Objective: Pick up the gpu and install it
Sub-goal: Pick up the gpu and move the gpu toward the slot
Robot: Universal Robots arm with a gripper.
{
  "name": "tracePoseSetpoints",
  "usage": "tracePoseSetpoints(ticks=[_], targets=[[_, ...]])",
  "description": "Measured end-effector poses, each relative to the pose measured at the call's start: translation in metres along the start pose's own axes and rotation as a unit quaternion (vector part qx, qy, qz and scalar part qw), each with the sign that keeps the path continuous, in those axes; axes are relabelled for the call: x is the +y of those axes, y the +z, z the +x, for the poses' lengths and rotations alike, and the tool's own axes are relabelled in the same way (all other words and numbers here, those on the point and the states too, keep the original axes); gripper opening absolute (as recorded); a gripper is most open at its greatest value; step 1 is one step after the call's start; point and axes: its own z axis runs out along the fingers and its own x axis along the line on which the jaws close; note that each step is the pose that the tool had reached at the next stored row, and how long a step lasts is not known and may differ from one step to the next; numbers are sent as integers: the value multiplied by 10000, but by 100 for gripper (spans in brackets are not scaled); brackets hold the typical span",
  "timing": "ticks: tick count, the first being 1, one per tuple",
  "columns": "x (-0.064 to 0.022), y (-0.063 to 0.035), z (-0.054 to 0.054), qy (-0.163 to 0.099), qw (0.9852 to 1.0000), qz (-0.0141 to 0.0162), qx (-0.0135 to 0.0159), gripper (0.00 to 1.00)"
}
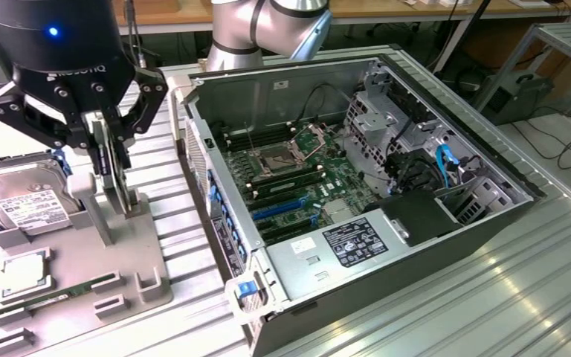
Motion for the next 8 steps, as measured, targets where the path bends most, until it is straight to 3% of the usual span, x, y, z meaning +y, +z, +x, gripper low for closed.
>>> tracePoseSetpoints(ticks=[8], targets=[[-4, -105, -2, 0, 10000, 0, 0, 28]])
